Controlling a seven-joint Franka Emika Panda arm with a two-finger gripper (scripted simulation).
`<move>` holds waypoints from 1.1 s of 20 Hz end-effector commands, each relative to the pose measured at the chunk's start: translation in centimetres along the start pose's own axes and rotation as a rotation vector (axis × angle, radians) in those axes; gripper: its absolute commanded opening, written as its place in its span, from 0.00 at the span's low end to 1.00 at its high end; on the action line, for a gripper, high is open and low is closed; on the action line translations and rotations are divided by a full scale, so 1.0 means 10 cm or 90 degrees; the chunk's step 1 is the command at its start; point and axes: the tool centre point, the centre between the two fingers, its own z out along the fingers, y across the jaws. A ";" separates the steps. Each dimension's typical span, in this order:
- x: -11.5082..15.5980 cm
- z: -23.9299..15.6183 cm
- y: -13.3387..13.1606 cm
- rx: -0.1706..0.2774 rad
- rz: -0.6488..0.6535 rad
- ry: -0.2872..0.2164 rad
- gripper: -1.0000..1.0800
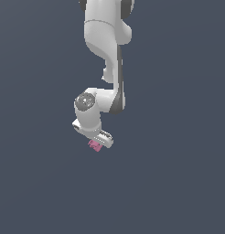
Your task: Pick up the object and move it to a goal position.
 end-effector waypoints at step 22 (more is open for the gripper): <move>-0.46 -0.80 -1.56 0.000 0.000 0.000 0.00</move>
